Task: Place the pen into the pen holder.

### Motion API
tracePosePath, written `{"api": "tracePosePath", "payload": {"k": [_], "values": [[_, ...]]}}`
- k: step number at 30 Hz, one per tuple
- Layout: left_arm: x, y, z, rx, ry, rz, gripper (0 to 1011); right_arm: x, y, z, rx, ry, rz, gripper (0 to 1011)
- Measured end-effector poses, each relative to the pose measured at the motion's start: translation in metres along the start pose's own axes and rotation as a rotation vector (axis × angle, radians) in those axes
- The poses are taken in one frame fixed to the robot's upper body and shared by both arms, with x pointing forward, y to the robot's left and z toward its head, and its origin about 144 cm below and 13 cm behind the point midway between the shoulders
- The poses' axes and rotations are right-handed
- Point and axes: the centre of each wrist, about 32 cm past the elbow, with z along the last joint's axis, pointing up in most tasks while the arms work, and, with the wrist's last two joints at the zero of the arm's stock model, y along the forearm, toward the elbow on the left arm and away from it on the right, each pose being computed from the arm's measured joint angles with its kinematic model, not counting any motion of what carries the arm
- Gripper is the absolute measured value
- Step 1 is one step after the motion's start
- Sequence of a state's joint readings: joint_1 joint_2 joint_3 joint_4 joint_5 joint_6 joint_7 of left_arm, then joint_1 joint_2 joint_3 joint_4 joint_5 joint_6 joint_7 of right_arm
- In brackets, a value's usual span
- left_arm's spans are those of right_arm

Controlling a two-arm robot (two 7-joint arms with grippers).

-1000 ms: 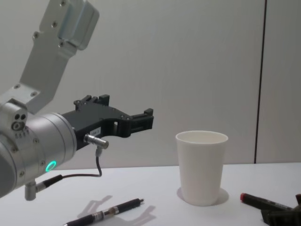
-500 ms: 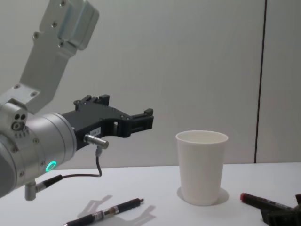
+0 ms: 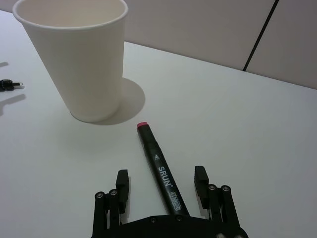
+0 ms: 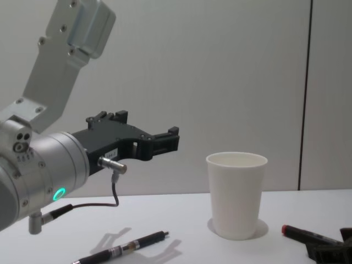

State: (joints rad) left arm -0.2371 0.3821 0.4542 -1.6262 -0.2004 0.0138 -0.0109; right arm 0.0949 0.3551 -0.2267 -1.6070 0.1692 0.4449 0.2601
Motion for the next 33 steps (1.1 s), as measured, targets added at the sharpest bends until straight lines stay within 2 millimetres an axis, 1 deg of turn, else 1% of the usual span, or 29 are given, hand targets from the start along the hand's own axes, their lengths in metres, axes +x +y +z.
{"api": "tracePosePath", "payload": {"k": [8, 12, 18, 22, 23, 25, 29, 30, 33], "values": [[0.0, 0.0, 0.0, 0.0, 0.0, 0.0, 1001, 0.0003, -0.0001, 0.0, 0.001, 0.001, -0.002, 753], [0.0, 0.0, 0.0, 0.0, 0.0, 0.0, 1001, 0.0005, -0.0001, 0.0, 0.001, 0.001, -0.003, 732], [0.0, 0.0, 0.0, 0.0, 0.0, 0.0, 1001, 0.0007, -0.0002, 0.0001, 0.002, 0.001, -0.004, 668], [0.0, 0.0, 0.0, 0.0, 0.0, 0.0, 1001, 0.0007, -0.0001, 0.0, 0.003, 0.002, -0.003, 574], [0.0, 0.0, 0.0, 0.0, 0.0, 0.0, 1001, 0.0007, 0.0, 0.0001, 0.004, 0.004, -0.003, 516], [0.0, 0.0, 0.0, 0.0, 0.0, 0.0, 1001, 0.0006, 0.0002, 0.0001, 0.005, 0.006, -0.002, 476], [0.0, 0.0, 0.0, 0.0, 0.0, 0.0, 1001, 0.0003, 0.0005, 0.0003, 0.007, 0.009, -0.001, 314], [0.0, 0.0, 0.0, 0.0, 0.0, 0.0, 1001, 0.0003, 0.0005, 0.0003, 0.007, 0.009, -0.001, 314], [0.0, 0.0, 0.0, 0.0, 0.0, 0.0, 1001, 0.0002, 0.0006, 0.0005, 0.01, 0.011, 0.001, 198]]}}
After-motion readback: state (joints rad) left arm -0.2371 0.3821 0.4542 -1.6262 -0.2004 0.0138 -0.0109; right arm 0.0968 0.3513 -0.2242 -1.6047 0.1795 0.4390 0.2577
